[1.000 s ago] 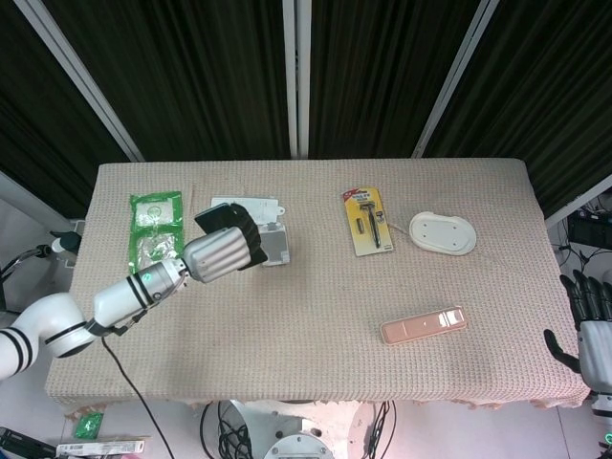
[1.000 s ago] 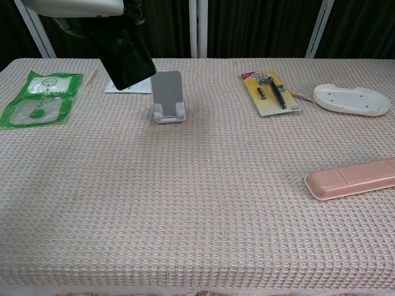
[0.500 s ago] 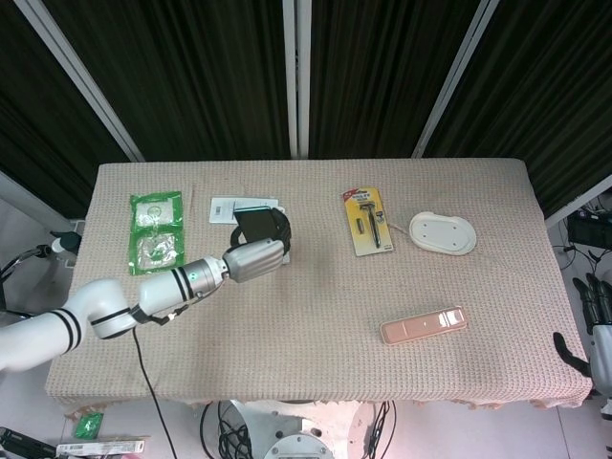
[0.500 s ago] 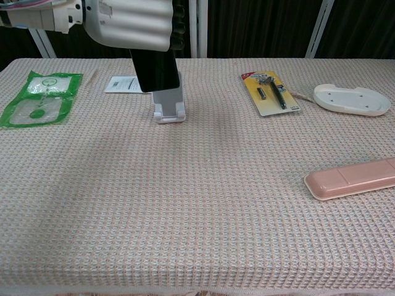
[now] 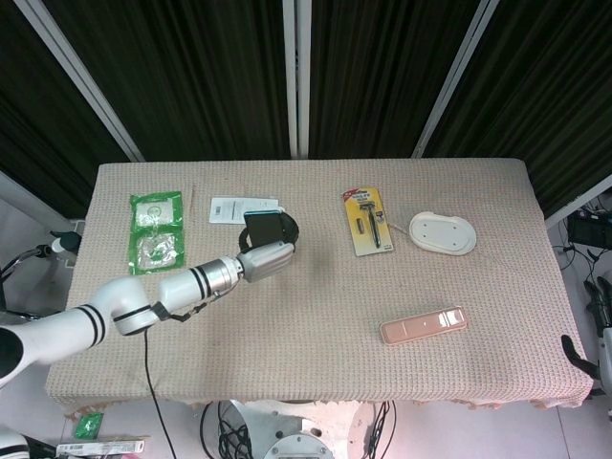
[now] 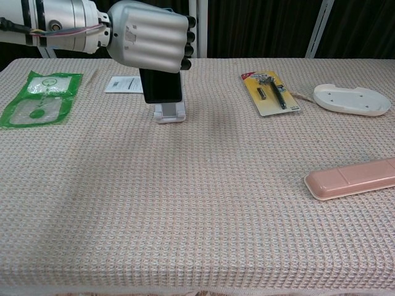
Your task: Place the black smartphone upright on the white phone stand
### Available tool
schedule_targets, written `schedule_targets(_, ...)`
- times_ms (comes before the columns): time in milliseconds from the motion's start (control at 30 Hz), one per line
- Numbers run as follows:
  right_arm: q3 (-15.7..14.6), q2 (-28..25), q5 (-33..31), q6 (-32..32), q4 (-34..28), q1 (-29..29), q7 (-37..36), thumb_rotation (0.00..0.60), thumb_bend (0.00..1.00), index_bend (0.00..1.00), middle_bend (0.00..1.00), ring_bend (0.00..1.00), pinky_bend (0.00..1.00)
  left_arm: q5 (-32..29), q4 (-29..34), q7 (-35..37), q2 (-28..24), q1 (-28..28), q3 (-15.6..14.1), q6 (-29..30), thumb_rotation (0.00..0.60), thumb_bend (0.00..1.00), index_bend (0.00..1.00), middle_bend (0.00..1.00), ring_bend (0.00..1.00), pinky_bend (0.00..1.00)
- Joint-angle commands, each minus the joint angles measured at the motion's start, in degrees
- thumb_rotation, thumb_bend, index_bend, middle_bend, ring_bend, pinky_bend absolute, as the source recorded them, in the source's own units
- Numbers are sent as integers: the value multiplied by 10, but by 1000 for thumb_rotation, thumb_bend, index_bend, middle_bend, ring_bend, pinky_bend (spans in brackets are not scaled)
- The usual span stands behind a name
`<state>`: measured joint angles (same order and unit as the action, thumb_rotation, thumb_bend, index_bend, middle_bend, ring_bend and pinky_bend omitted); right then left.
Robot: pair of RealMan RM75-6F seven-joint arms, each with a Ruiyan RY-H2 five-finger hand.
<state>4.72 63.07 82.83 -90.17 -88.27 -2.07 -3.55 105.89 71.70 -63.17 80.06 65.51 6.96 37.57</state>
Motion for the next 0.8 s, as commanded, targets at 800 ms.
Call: schedule_targets(800,6,-2,-11,12,14,-1,-21,600,242,0,0,0,0,-12,-82,54,62,28,-30,12,600,450,609,601,519,561)
